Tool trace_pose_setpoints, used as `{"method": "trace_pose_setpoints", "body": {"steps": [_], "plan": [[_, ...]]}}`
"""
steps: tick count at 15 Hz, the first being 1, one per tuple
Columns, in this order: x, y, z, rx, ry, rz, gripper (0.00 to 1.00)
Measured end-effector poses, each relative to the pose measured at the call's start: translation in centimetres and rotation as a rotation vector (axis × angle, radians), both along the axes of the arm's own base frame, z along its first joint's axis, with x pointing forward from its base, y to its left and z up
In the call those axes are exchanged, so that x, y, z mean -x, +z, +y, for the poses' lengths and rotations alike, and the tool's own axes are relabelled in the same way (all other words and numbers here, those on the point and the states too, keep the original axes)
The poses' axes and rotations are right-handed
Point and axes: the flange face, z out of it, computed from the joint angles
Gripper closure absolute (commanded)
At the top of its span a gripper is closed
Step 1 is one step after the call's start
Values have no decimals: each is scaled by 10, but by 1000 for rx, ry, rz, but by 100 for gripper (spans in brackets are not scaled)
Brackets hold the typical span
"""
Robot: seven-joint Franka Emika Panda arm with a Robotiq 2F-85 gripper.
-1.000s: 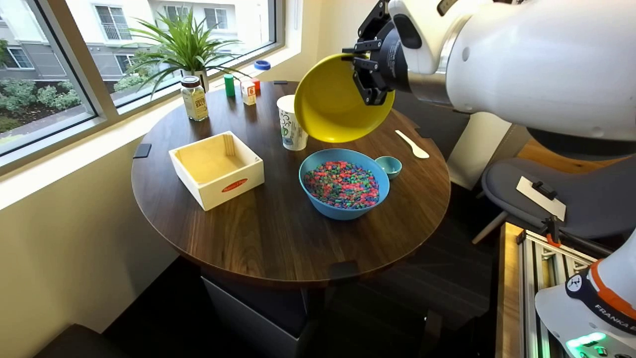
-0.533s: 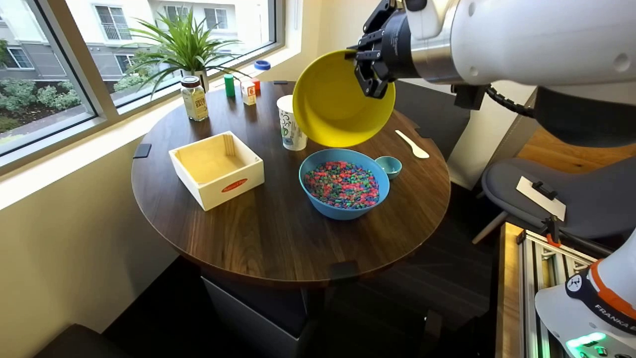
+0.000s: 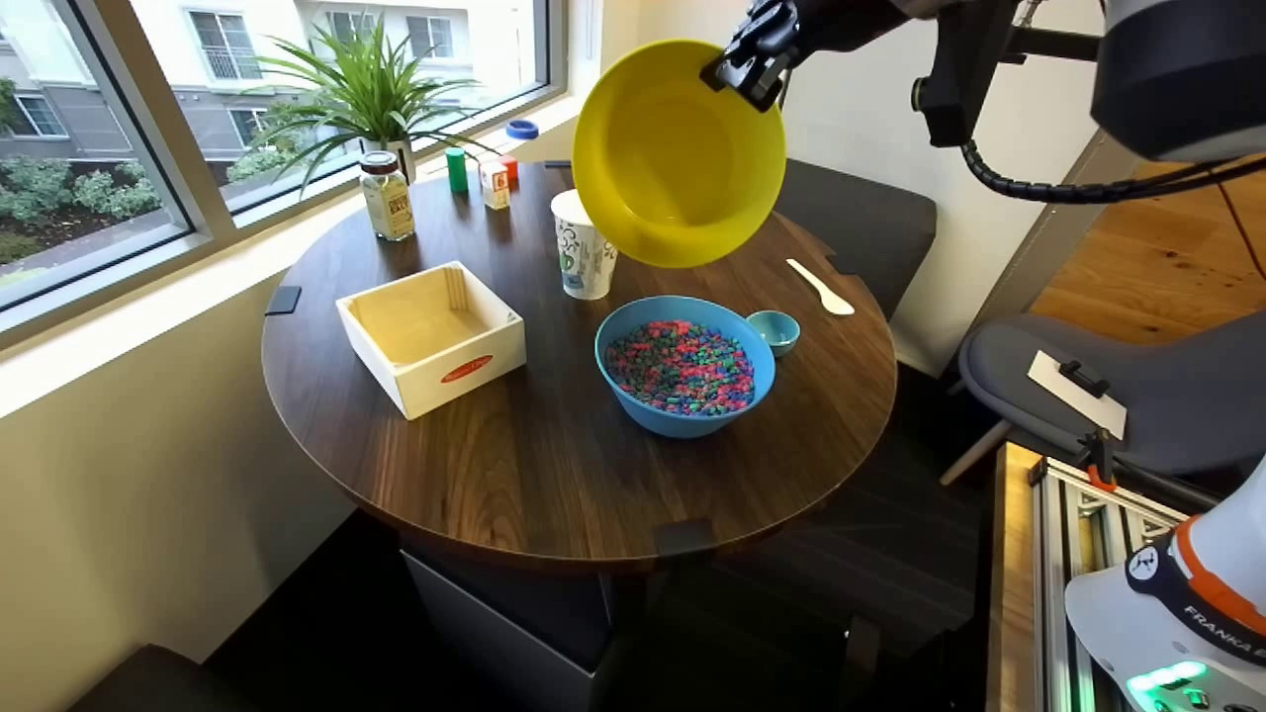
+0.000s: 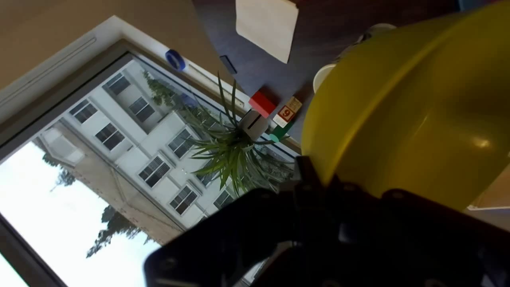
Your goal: Pour the cereal from the yellow bowl into the blue bowl
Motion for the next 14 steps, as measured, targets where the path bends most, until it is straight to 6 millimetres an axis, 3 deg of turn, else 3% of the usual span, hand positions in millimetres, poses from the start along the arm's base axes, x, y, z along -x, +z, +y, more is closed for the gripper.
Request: {"method": "trace_pose_setpoints", "body": {"steps": [7,14], "plan": [[-4,21,-66,-394,-132,94,99],[-6,20,-134,-630,-253,141,99]]}}
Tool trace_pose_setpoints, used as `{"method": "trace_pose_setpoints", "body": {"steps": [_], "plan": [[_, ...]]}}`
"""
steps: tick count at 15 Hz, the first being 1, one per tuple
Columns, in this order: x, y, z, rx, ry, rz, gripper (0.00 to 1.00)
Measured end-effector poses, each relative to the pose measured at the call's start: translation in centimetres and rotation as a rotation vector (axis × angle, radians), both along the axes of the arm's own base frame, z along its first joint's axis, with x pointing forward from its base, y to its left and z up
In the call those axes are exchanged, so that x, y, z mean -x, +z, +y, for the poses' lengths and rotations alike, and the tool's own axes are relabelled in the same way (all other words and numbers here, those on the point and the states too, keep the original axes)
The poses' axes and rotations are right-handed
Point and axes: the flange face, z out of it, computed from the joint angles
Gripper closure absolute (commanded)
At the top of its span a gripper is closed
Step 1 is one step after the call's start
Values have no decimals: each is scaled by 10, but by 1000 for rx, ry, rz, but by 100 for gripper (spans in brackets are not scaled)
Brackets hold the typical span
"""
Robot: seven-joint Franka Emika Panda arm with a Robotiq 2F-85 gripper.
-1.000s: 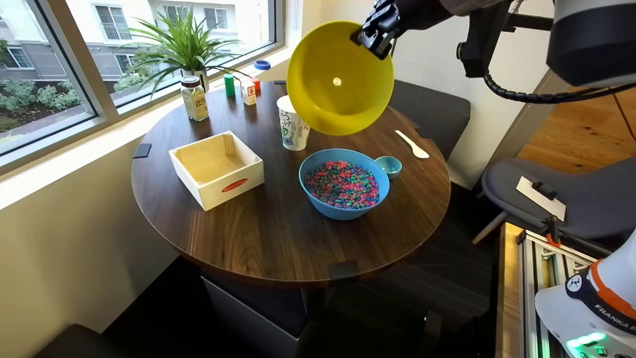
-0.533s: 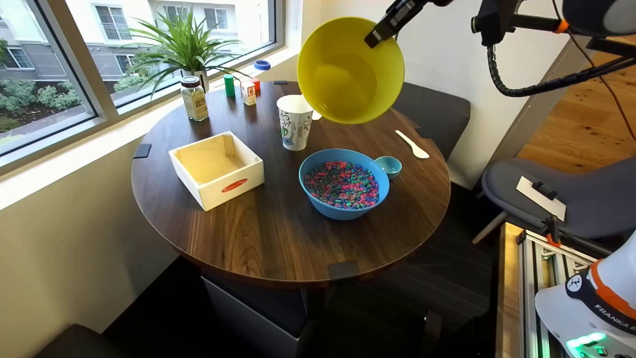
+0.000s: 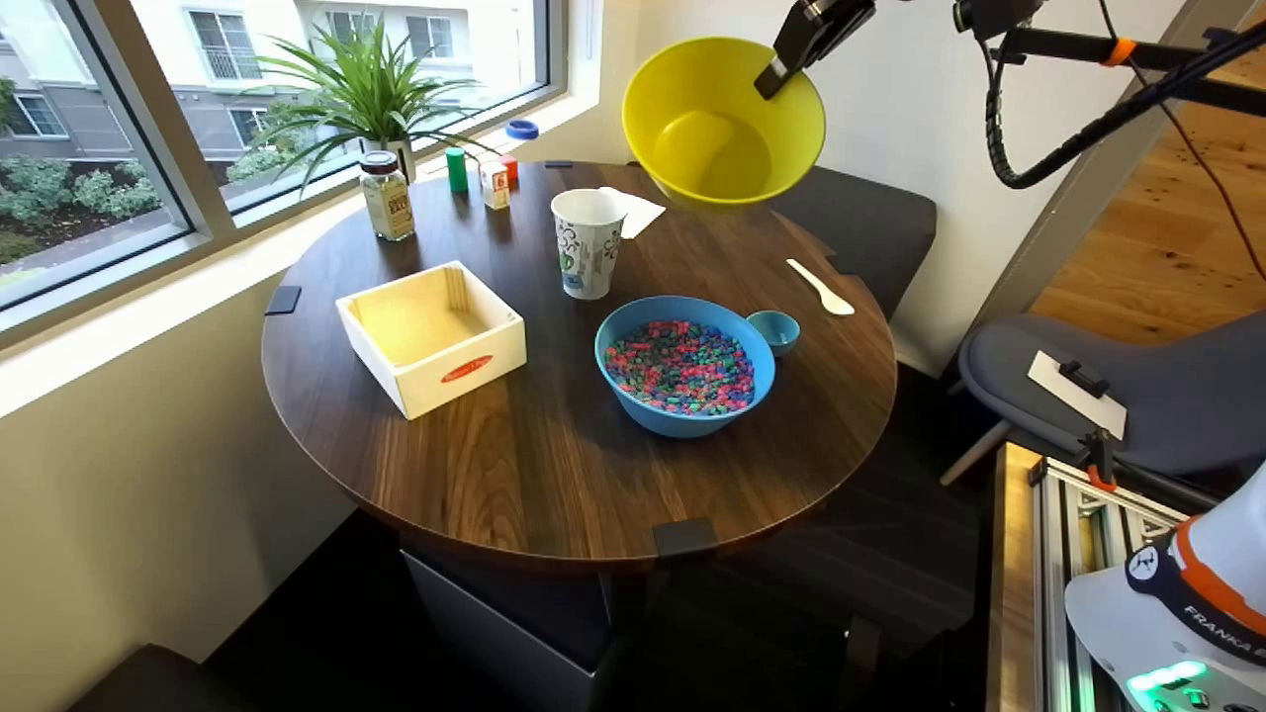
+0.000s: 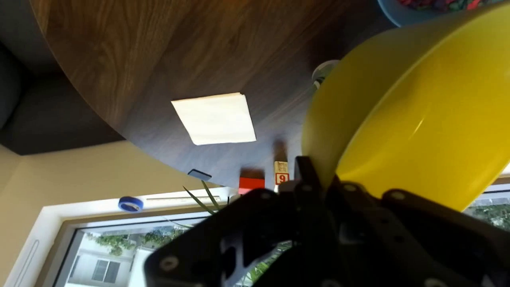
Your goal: Pour the cereal from the yellow bowl into the blue bowl
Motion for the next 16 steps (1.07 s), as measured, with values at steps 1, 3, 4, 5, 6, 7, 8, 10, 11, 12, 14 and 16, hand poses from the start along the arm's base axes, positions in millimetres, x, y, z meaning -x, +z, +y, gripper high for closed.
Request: {"method": "trace_pose_setpoints", "body": {"steps": [1,3,4,5,6,7,8,10,11,12,14,16], "plan": [[0,0,-10,-26,-18,2,99],[0,-2,-29,-78,-49,6,99],[0,-4,-38,-104,-65,9,99],[1,-6,-45,-128,-82,12,99],[1,-9,-53,-152,-102,15,99],[2,-12,-61,-177,-122,18,99],[3,-15,-69,-198,-140,23,99],[5,-24,-82,-240,-177,34,99],[6,-29,-89,-256,-196,40,99],[7,-33,-97,-274,-216,46,99],[8,-44,-110,-308,-253,60,99],[7,-54,-123,-343,-290,72,99]]}}
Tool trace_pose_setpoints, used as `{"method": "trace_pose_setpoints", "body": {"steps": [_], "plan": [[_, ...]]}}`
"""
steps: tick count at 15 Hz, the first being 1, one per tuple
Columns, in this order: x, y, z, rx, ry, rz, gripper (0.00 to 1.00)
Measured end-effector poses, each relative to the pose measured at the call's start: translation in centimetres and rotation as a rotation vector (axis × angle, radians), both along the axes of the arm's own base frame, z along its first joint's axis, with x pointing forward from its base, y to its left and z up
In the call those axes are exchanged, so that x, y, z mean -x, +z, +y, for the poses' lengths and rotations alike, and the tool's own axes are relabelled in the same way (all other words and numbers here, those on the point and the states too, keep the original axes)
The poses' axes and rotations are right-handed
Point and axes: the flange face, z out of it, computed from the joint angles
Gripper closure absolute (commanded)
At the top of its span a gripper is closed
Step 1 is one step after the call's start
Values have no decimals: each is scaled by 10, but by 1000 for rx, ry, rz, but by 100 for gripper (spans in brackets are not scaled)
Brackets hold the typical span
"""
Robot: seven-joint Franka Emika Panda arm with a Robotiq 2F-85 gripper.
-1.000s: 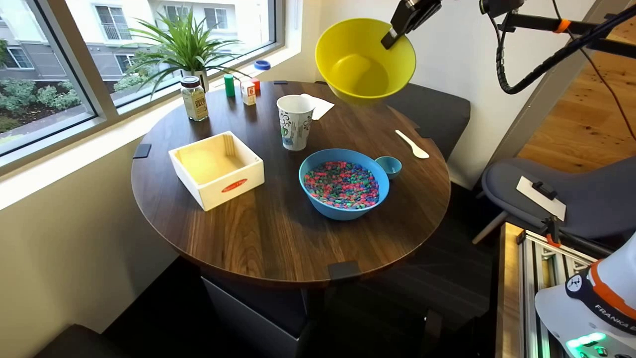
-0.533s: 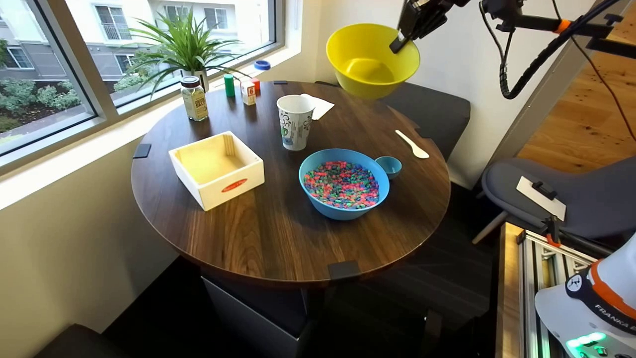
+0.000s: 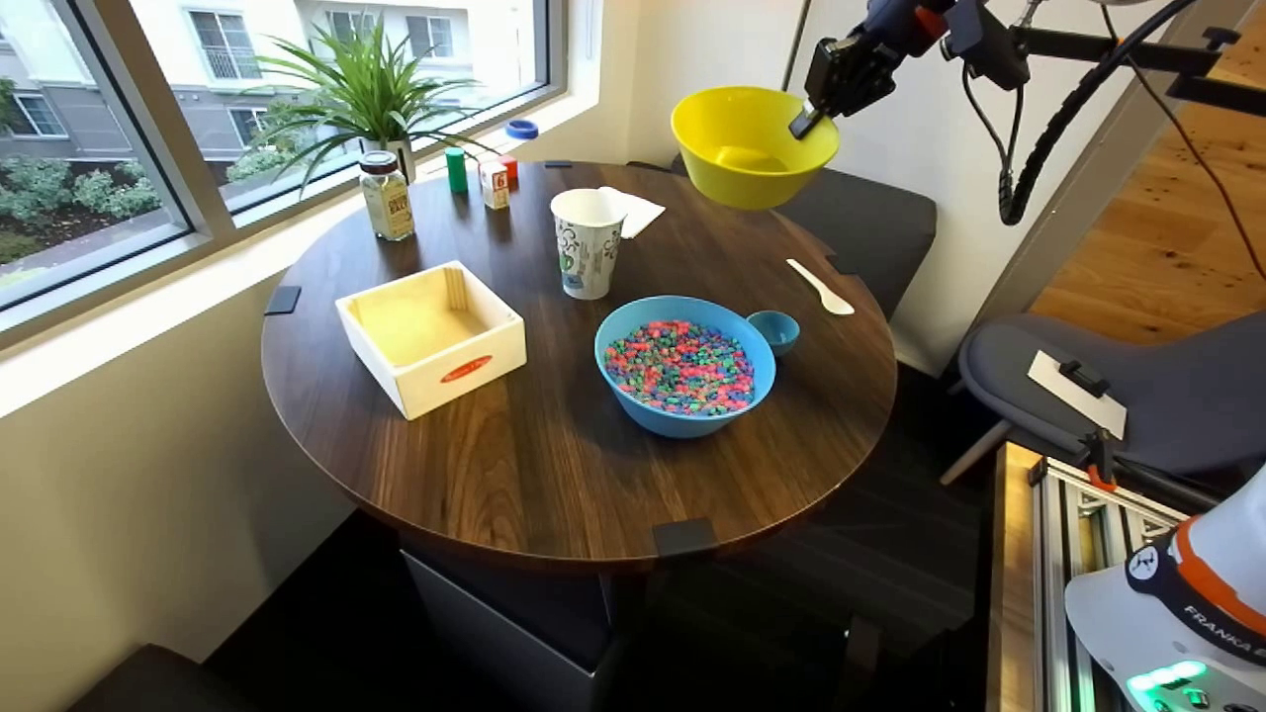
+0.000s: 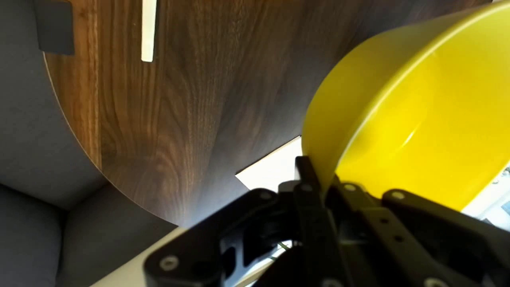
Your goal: Pour the cereal from the yellow bowl into the blue bowl
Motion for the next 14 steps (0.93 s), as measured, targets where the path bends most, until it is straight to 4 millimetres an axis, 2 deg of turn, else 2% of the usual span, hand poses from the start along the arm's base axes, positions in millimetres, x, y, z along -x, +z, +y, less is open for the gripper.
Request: {"method": "trace_pose_setpoints", "body": {"steps": [6,14], "plan": [[-10,-35,-28,-106,-97,27,99],[-28,-85,-50,-190,-167,32,99]]}}
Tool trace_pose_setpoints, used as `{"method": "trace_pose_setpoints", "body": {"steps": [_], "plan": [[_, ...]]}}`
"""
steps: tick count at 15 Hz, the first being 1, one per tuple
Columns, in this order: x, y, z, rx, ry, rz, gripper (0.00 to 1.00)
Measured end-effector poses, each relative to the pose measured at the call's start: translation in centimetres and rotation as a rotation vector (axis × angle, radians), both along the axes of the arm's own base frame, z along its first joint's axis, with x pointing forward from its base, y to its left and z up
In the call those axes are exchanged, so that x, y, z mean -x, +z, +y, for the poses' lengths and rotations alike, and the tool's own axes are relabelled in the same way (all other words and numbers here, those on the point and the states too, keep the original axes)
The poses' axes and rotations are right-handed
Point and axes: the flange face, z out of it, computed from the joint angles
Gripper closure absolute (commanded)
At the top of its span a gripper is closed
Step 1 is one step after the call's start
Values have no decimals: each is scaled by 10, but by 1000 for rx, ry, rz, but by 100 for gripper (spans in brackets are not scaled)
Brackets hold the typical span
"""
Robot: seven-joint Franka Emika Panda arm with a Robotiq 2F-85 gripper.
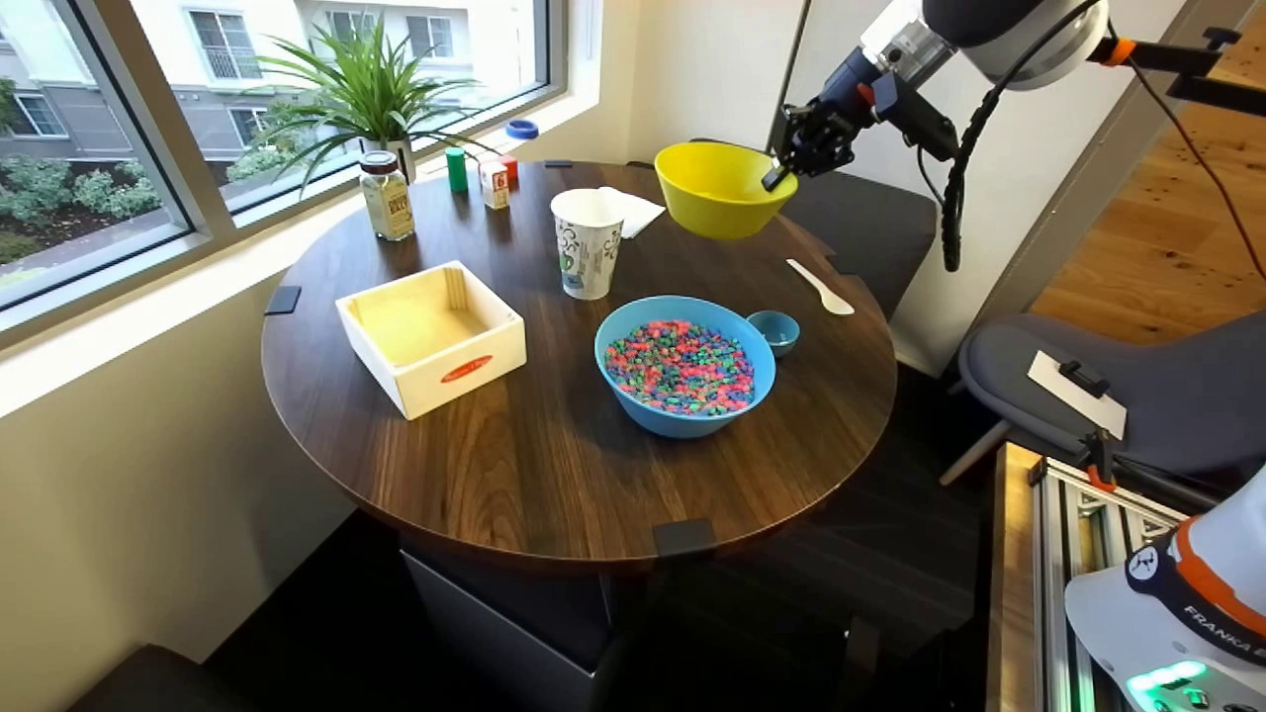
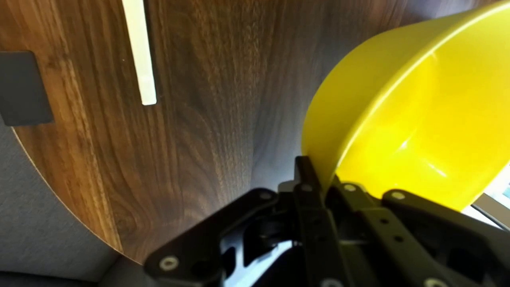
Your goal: Pour the cereal from the yellow bowl into the blue bowl
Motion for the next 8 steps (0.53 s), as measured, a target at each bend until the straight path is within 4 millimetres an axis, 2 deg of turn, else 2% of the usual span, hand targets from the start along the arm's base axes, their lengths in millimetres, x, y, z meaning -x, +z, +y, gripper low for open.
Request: {"method": "trace_pose_setpoints", "body": {"steps": [8], "plan": [[-12,-41,-10,-30,-3,46,99]]}}
